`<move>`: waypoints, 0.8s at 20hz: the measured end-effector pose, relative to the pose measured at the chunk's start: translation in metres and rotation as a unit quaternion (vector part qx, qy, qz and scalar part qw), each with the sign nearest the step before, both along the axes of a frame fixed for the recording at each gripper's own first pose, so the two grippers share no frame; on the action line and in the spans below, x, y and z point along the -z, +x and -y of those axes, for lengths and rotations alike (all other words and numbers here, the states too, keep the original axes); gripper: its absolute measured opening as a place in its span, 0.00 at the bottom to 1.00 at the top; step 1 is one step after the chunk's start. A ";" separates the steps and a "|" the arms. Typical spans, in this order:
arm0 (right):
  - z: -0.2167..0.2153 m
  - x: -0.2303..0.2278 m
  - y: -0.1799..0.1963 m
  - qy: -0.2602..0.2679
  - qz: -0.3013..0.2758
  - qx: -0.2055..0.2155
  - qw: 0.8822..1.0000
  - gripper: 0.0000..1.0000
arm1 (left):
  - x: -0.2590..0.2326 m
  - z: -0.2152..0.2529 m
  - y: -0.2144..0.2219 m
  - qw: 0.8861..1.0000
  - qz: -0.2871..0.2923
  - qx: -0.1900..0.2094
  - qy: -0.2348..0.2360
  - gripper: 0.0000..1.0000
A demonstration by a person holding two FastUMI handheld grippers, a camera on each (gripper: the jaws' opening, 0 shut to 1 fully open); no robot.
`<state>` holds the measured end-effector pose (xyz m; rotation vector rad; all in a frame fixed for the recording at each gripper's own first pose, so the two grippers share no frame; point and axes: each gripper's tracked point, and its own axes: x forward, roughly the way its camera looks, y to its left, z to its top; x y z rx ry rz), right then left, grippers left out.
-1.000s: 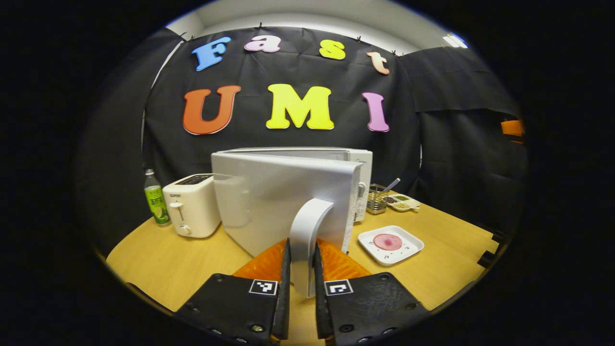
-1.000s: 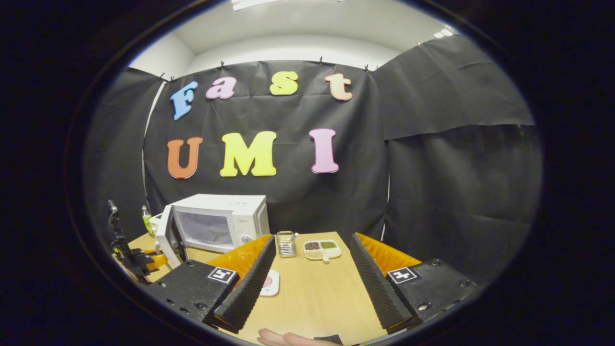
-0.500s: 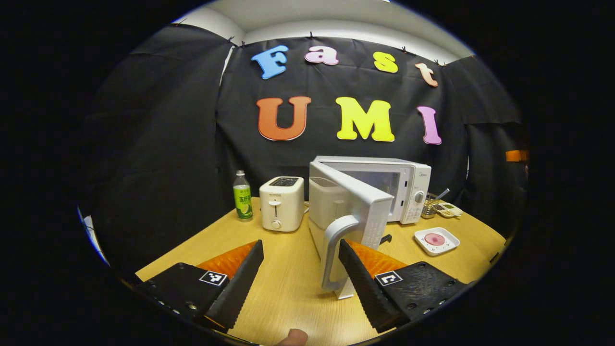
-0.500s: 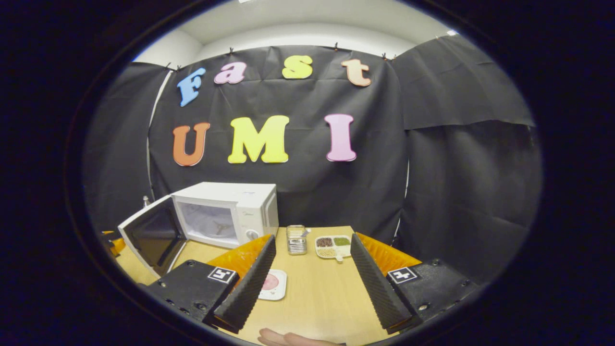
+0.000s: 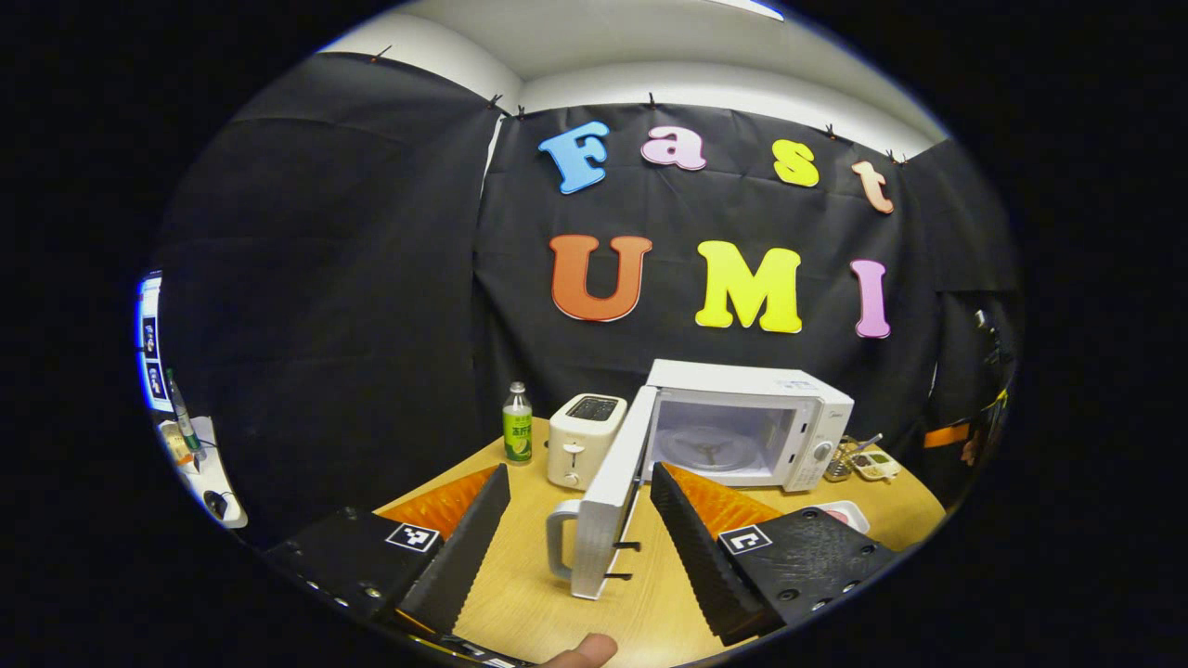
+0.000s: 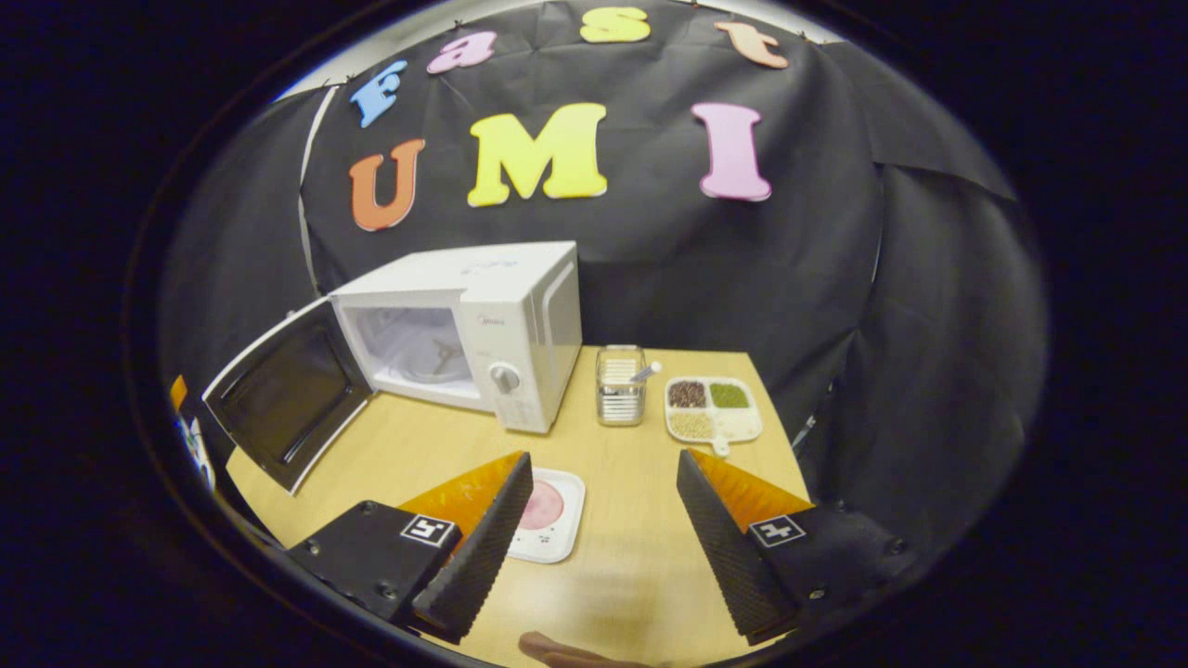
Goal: Open the microwave oven with the left hand, put the food in, and close the microwave oven.
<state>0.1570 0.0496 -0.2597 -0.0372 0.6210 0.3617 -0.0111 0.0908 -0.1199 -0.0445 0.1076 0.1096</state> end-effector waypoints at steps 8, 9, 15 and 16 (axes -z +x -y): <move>-0.042 0.096 0.012 0.023 -0.198 -0.039 0.979 0.87 | -0.058 0.044 0.000 0.997 0.069 0.009 0.045 0.93; -0.045 0.106 0.014 0.024 -0.209 -0.040 0.977 0.82 | -0.064 0.049 -0.003 0.996 0.075 0.011 0.056 0.93; -0.046 0.156 0.020 0.012 -0.297 -0.036 0.954 0.65 | -0.053 0.083 -0.011 0.995 0.063 0.042 0.061 0.82; -0.050 0.163 0.018 0.016 -0.318 -0.041 0.947 0.65 | -0.051 0.086 -0.011 0.996 0.059 0.046 0.057 0.93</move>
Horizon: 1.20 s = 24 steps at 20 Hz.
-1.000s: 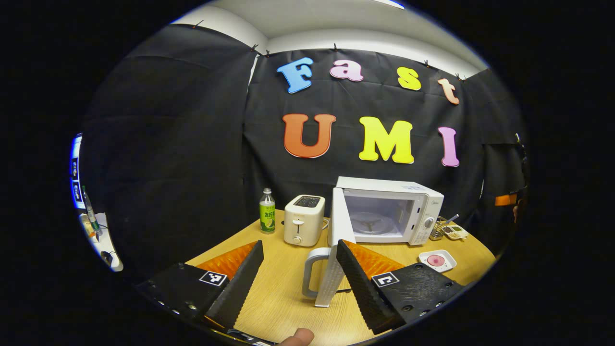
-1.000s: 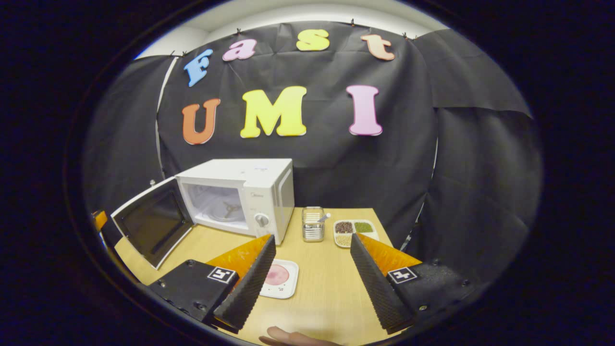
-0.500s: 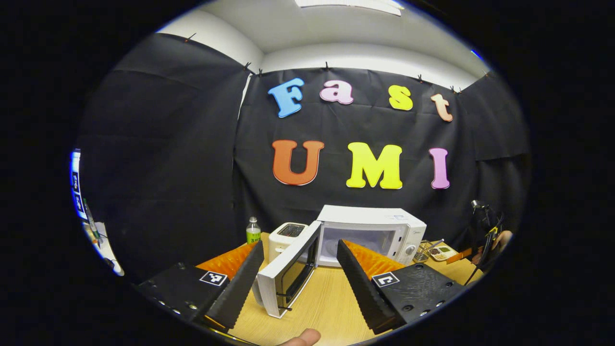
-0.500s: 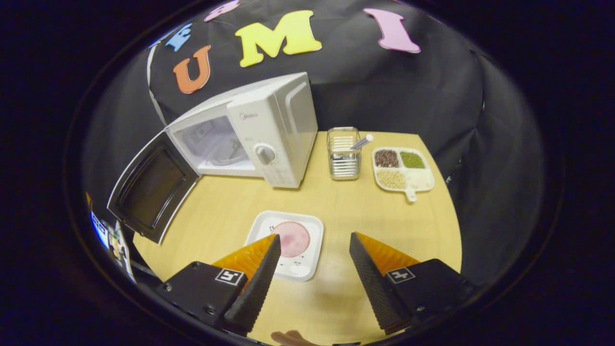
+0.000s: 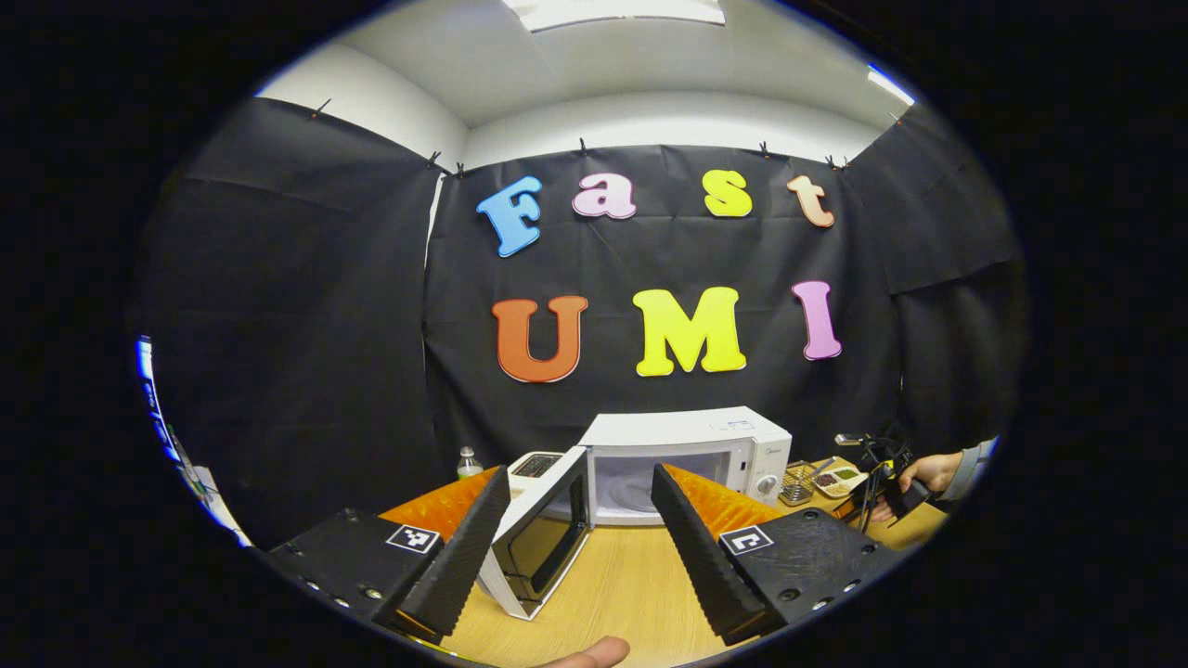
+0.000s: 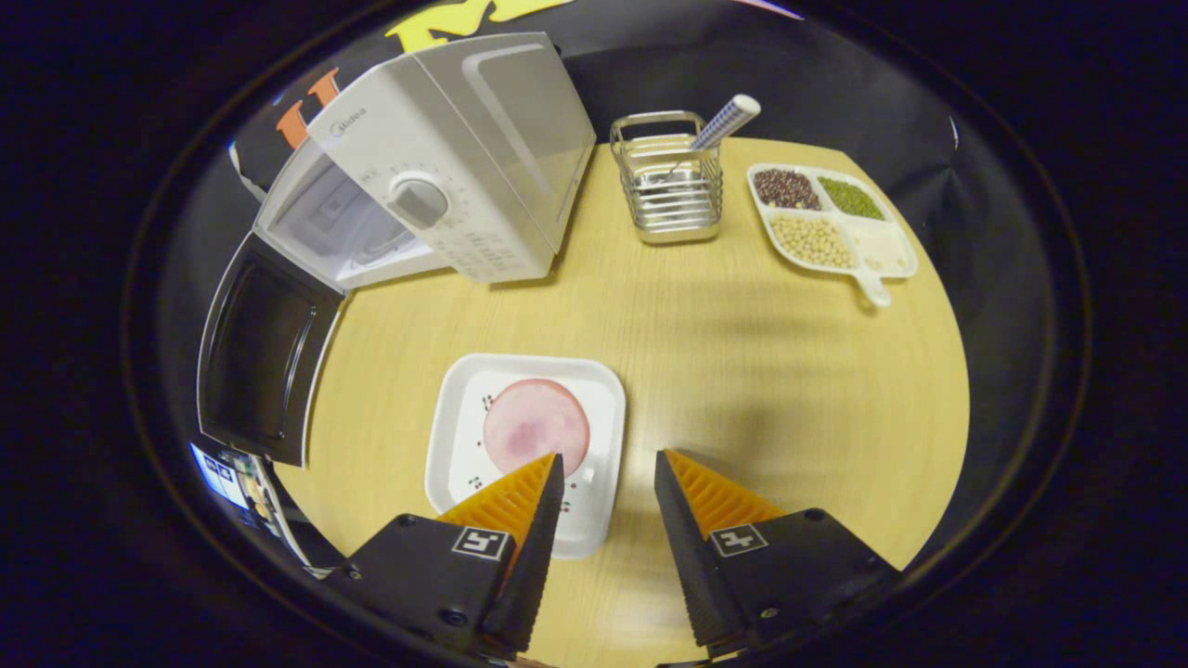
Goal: Open the microwave oven with the left hand, put the food in, and close the microwave oven.
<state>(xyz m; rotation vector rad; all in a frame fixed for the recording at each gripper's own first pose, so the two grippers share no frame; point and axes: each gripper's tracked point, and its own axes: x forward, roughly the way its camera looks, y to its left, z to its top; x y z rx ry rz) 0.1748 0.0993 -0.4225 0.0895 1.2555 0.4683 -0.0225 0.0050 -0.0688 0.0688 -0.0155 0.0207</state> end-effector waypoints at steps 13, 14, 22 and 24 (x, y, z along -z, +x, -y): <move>-0.016 0.023 -0.007 0.052 -0.144 -0.034 0.988 0.05 | 0.008 0.000 0.001 1.000 -0.016 -0.002 -0.020 0.96; -0.017 0.022 -0.008 0.057 -0.142 -0.023 0.988 0.04 | 0.009 0.000 0.001 1.000 -0.018 -0.003 -0.020 0.96; -0.035 0.008 -0.038 0.168 -0.180 0.065 0.967 0.04 | 0.010 -0.002 -0.010 0.999 -0.014 0.013 -0.031 0.96; -0.042 -0.008 -0.046 0.184 -0.181 0.099 0.961 0.00 | 0.013 -0.005 -0.014 0.999 -0.012 0.014 -0.032 0.96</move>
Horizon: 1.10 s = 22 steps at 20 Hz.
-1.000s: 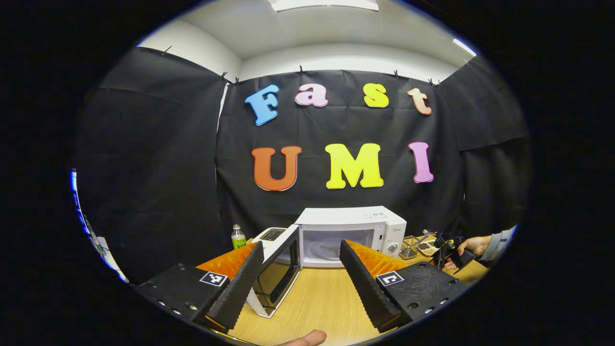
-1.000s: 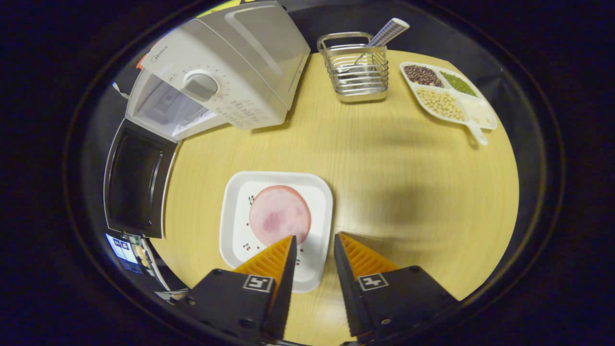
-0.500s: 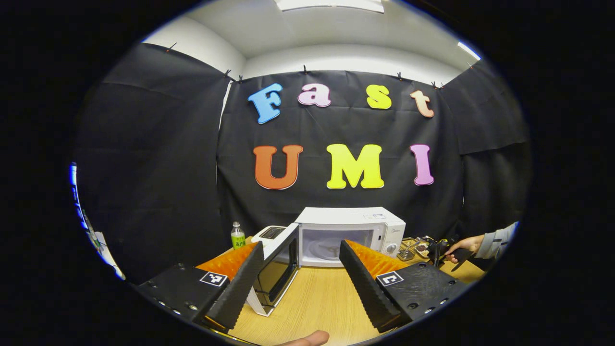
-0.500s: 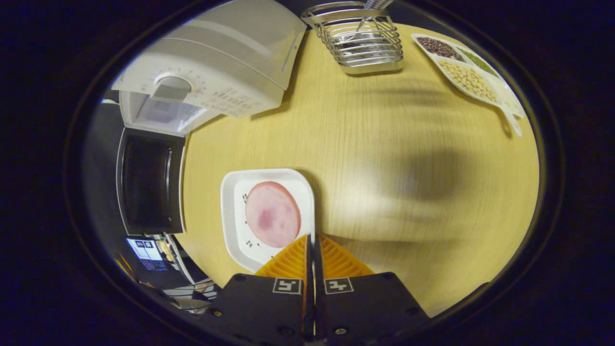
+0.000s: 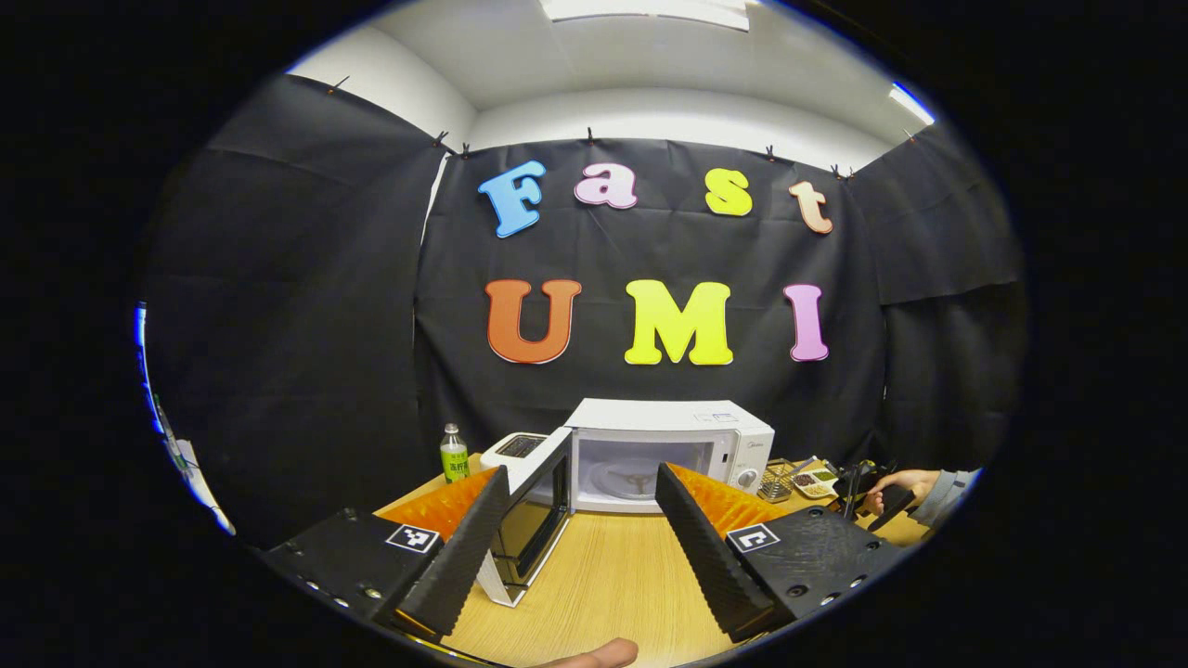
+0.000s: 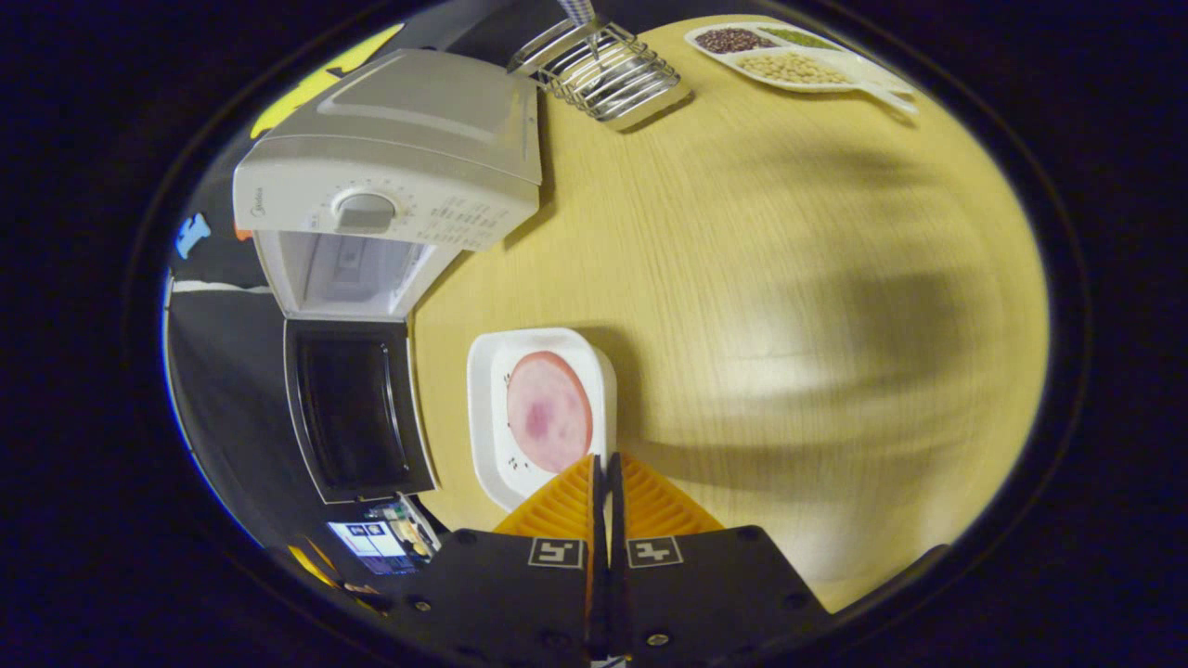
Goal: Open the microwave oven with the left hand, put the food in, and close the microwave oven.
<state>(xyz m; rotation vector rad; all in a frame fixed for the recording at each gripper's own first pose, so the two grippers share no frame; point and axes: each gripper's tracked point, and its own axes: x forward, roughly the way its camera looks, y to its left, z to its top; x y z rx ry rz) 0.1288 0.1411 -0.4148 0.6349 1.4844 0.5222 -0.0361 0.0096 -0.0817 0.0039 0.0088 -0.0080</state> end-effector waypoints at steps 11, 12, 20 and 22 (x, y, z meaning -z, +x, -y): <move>-0.096 -0.049 -0.050 0.026 0.029 -0.004 0.999 0.04 | 0.007 -0.017 -0.018 0.997 -0.011 0.048 -0.054 0.93; -0.106 -0.049 -0.047 0.026 0.033 0.002 0.999 0.04 | 0.004 -0.024 -0.020 0.998 -0.008 0.046 -0.051 0.93; -0.190 -0.064 -0.009 0.035 0.063 0.075 0.995 0.04 | 0.002 -0.071 -0.025 1.000 0.003 0.007 -0.025 0.93; -0.211 -0.069 0.005 0.044 0.063 0.106 0.991 0.04 | 0.002 -0.076 -0.025 1.000 0.004 0.007 -0.028 0.93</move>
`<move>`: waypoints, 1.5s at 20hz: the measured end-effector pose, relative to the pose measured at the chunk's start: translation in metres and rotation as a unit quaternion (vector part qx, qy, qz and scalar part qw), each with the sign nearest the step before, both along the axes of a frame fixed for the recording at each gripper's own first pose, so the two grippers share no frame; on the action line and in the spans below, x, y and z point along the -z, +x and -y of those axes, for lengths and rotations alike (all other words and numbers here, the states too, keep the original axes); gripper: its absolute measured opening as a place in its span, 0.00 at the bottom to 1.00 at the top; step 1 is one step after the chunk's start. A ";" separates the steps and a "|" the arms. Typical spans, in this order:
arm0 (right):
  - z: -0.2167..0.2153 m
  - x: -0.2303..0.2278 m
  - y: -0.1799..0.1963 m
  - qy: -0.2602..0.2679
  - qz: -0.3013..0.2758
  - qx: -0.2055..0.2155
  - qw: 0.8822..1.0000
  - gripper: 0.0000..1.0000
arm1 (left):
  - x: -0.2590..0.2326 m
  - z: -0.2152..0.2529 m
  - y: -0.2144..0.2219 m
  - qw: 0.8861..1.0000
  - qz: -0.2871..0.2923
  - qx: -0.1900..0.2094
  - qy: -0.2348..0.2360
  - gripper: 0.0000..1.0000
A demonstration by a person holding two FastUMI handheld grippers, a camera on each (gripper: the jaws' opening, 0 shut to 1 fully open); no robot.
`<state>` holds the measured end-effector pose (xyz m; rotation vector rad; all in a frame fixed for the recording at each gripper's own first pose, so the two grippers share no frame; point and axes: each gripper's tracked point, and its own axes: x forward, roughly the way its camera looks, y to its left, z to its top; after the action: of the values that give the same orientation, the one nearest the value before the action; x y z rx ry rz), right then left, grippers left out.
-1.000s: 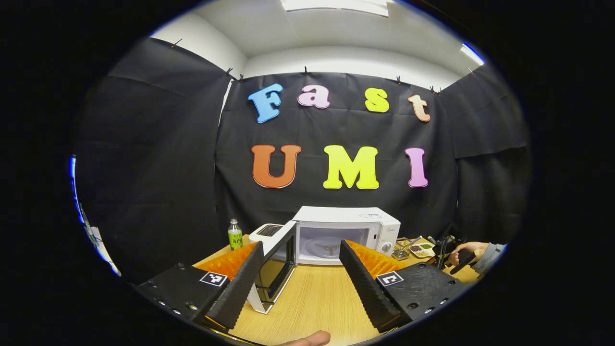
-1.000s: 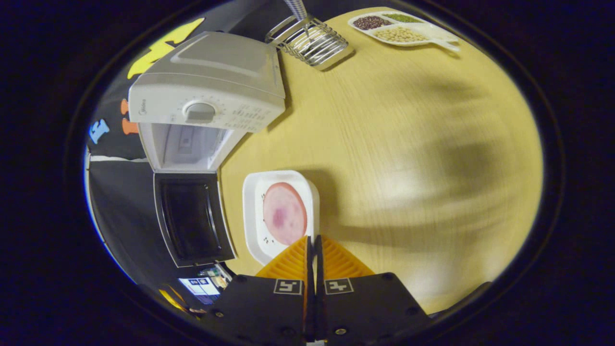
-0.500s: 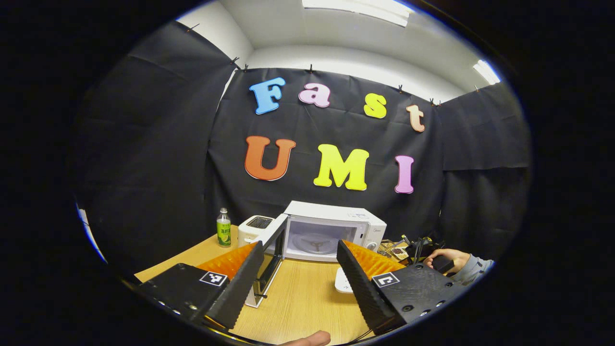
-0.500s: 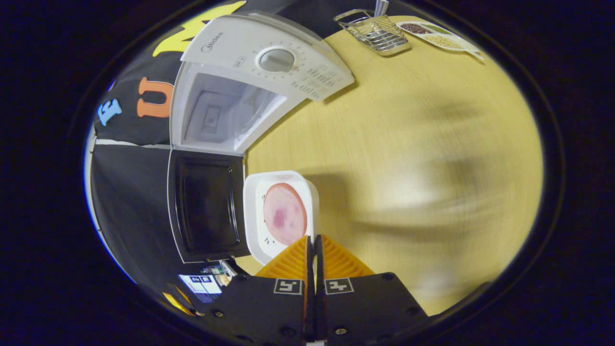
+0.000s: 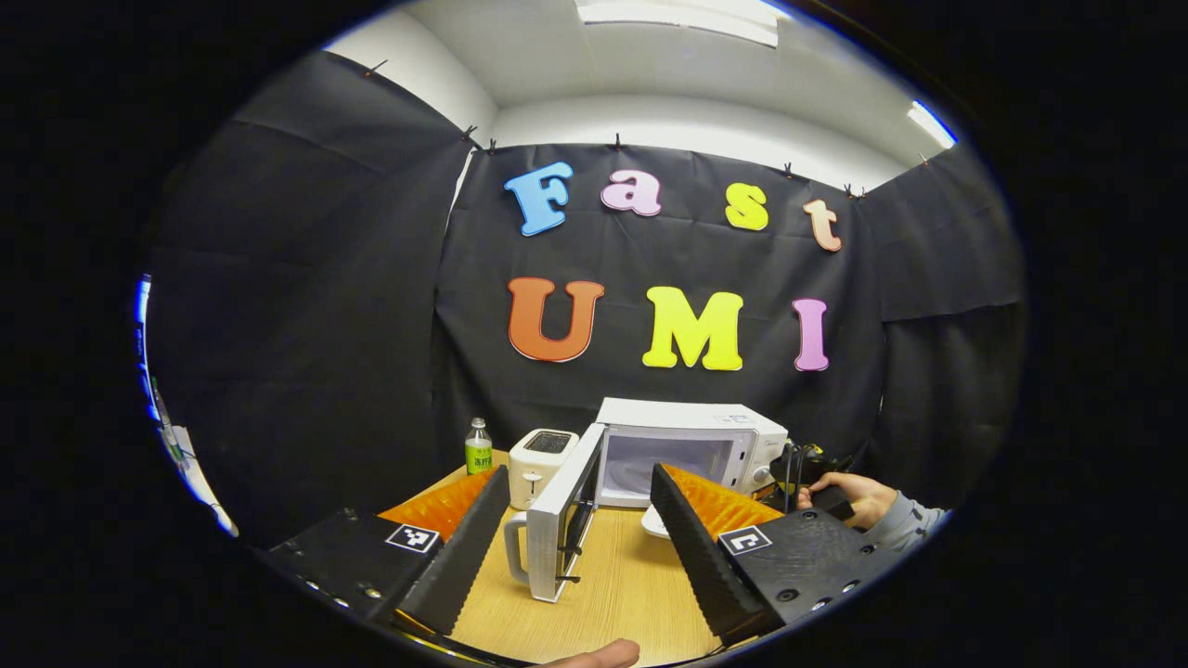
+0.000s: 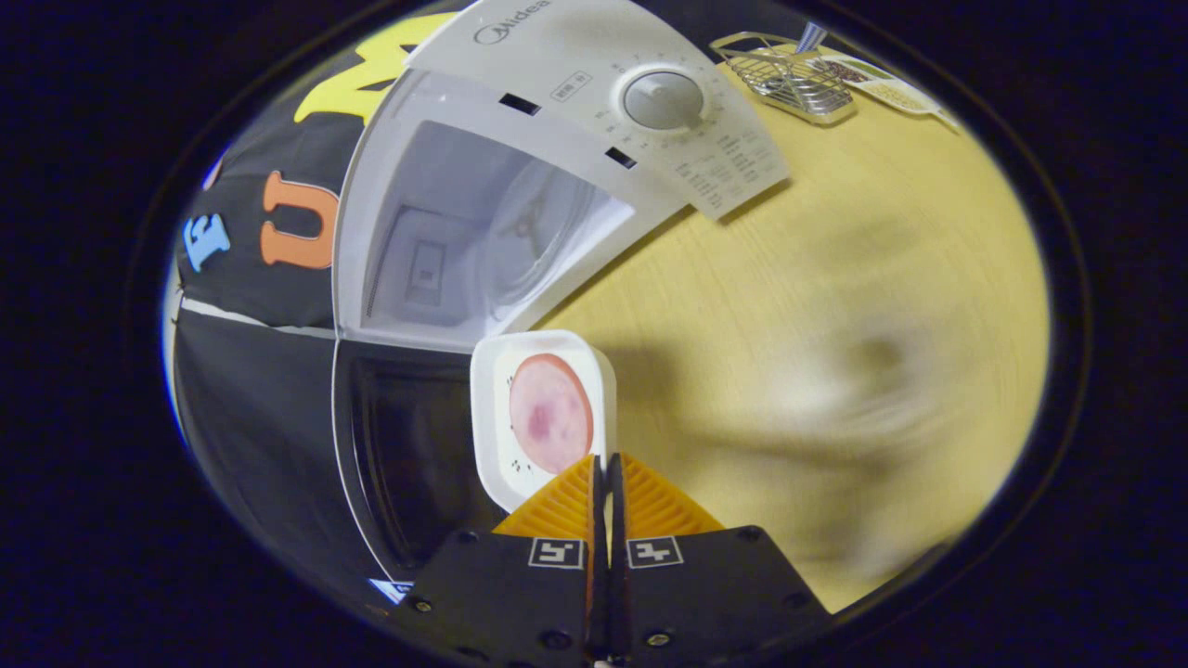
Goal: Open the microwave oven with the left hand, put the food in, and close the microwave oven.
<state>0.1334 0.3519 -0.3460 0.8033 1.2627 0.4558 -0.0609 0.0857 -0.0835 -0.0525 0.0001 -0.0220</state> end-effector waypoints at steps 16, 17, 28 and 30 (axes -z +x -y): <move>-0.082 -0.040 0.137 0.105 0.116 0.312 0.937 0.04 | 0.038 -0.033 0.030 0.999 -0.040 -0.021 0.012 0.93; -0.083 -0.037 0.144 0.102 0.126 0.317 0.934 0.04 | 0.039 -0.034 0.031 0.999 -0.039 -0.023 0.011 0.93; -0.077 0.010 0.189 0.060 0.147 0.358 0.920 0.04 | 0.072 -0.047 0.039 0.997 -0.073 -0.022 -0.016 0.93; -0.075 0.016 0.191 0.049 0.148 0.359 0.920 0.04 | 0.073 -0.047 0.039 0.997 -0.070 -0.024 -0.016 0.93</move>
<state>0.3244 0.4273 -0.3618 1.1641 0.5985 0.0340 -0.0223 0.1332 -0.1568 -0.0860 0.1378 0.0293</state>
